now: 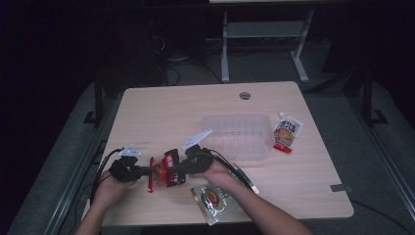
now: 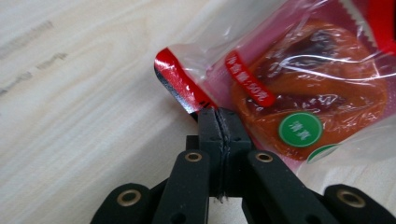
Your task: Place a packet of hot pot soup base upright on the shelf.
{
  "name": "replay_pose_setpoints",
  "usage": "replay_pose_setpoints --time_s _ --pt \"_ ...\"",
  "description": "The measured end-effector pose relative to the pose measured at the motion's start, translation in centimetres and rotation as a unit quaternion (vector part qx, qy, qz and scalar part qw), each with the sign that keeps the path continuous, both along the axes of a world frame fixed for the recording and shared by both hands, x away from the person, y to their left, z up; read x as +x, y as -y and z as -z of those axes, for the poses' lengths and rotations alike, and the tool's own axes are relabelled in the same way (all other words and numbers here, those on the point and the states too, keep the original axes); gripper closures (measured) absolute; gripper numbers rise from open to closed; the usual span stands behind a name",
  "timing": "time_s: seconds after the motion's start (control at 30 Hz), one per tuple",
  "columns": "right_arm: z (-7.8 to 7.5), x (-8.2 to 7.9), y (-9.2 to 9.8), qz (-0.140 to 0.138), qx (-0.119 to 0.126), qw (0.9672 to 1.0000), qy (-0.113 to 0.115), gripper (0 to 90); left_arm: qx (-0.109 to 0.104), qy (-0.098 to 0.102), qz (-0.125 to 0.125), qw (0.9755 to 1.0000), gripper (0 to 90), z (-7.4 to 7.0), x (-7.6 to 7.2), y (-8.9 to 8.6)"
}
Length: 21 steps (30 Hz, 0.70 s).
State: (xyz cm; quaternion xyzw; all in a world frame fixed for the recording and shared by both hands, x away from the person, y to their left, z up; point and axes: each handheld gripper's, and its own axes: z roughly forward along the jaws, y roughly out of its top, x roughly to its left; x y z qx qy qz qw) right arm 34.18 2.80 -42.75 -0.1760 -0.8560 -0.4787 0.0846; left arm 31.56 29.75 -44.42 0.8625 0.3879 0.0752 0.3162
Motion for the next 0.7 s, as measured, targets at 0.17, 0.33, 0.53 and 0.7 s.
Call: replay_pose_setpoints --time_s 0.17,0.33,0.53,0.7 --pt "-1.0 -0.3 1.1 -0.002 0.009 0.9999 0.007 89.8 -0.003 0.008 -0.005 0.9999 80.3 -0.2 -0.3 0.0" --pt "-1.5 -0.4 2.1 -0.009 0.022 0.9996 0.013 89.8 0.003 0.013 -0.007 0.9999 71.1 -0.2 -0.3 0.2" --pt "-2.4 -0.6 3.7 -0.01 0.036 0.9991 0.021 89.8 0.005 0.021 -0.016 0.9996 60.7 -0.4 -0.4 0.5" --pt "-3.5 -0.7 5.8 -0.001 0.043 0.9987 0.028 89.8 0.0 0.012 -0.01 0.9999 51.6 -0.2 -0.5 1.0"
